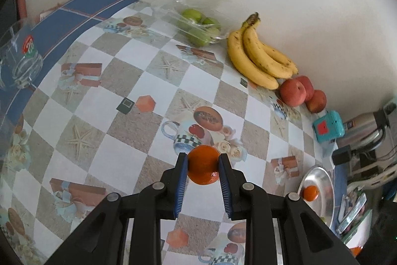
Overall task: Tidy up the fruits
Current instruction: 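Carry the orange and the dark purple fruit over the steel bowl with both grippers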
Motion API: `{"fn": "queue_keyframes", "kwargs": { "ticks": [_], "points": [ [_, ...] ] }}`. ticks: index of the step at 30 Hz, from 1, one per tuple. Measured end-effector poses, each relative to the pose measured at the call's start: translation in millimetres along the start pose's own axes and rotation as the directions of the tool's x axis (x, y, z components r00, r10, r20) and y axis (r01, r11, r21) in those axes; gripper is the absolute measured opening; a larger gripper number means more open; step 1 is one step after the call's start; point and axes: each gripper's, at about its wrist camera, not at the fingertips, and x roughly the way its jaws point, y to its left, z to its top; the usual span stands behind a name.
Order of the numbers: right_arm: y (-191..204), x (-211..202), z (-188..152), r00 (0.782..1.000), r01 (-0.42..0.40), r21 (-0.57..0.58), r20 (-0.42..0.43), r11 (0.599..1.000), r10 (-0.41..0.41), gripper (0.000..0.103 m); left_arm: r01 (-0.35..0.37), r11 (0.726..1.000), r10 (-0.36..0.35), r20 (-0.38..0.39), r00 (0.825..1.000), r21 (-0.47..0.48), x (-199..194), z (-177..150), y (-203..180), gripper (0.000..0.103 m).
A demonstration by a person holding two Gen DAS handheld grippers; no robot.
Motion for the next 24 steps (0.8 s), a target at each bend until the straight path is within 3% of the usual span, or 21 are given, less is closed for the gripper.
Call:
{"fn": "queue_keyframes", "kwargs": {
  "ticks": [15,24],
  "points": [
    [-56,-17,-13,1.000,-0.006,0.112,-0.002,0.994,0.006,0.027,0.026,0.993,-0.022,-0.035,0.999,0.116,2,-21,-57,0.027],
    [-132,-25,-17,0.993,0.113,0.283,-0.009,0.952,-0.115,0.027,0.081,0.975,-0.063,-0.093,0.994,0.207,12,-43,-101,0.027]
  ]
}}
